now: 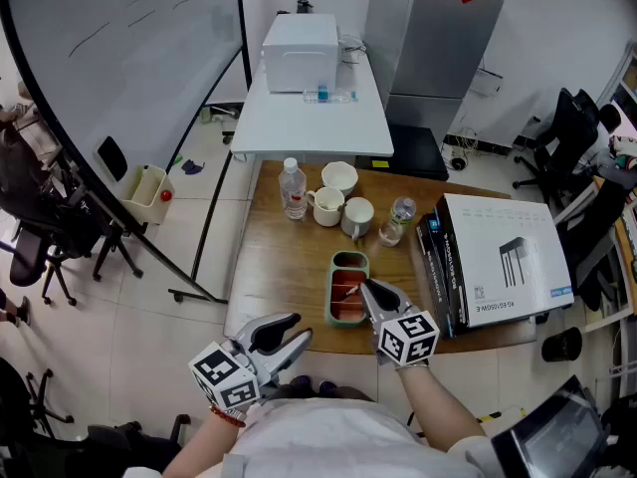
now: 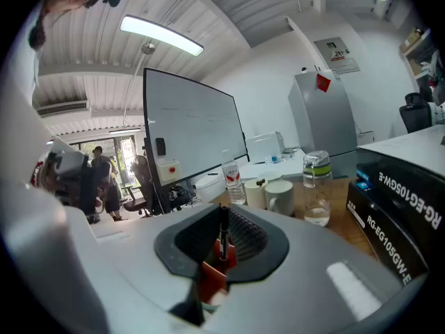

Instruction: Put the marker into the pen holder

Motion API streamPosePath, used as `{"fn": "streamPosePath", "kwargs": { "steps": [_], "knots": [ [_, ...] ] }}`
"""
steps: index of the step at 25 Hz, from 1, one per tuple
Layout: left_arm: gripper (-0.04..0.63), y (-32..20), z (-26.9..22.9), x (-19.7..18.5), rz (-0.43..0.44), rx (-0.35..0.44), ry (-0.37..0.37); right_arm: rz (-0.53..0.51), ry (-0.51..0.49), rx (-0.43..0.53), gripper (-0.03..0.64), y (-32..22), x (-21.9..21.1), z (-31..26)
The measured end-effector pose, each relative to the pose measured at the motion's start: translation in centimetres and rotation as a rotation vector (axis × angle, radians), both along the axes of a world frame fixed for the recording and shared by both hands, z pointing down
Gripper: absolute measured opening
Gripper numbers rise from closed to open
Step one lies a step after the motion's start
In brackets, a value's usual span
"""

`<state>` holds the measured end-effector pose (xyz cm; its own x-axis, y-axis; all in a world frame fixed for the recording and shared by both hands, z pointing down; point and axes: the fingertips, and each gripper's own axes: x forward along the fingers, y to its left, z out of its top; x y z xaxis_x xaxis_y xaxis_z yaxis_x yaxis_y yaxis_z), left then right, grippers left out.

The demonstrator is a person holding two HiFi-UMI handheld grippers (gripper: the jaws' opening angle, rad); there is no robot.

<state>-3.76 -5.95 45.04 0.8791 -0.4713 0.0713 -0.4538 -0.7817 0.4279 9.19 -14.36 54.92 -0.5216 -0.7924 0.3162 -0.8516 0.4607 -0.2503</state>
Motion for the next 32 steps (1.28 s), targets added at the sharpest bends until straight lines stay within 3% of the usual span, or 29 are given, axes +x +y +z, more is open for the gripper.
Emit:
{"fn": "streamPosePath", "kwargs": {
  "steps": [6, 8, 12, 16, 23, 26, 32],
  "knots": [
    [0.135, 0.0, 0.4, 0.2, 0.002, -0.021, 0.012, 0.008, 0.124, -0.030, 0.025, 0.2, 0.7, 3.4],
    [0.135, -0.2, 0.5, 0.1, -0.001, -0.027, 0.012, 0.008, 0.131, -0.046, 0.034, 0.7, 0.7, 4.0],
    [0.135, -0.8, 0.5, 0.2, 0.005, -0.028, 0.015, 0.029, 0.116, -0.067, 0.123, 1.2, 1.6, 4.4],
    [0.135, -1.1, 0.9, 0.5, 0.015, -0.038, 0.011, 0.038, 0.121, -0.084, 0.137, 1.8, 2.7, 4.6],
    [0.135, -1.2, 1.1, 0.7, 0.018, -0.046, 0.007, 0.046, 0.120, -0.083, 0.132, 2.2, 3.0, 4.4],
    [0.135, -1.2, 1.2, 0.6, 0.014, -0.048, 0.010, 0.053, 0.141, -0.083, 0.045, 2.3, 3.2, 4.7],
    [0.135, -0.9, 1.5, -0.1, -0.003, -0.063, 0.011, 0.042, 0.145, -0.066, 0.028, 2.5, 2.9, 3.9]
  ]
}}
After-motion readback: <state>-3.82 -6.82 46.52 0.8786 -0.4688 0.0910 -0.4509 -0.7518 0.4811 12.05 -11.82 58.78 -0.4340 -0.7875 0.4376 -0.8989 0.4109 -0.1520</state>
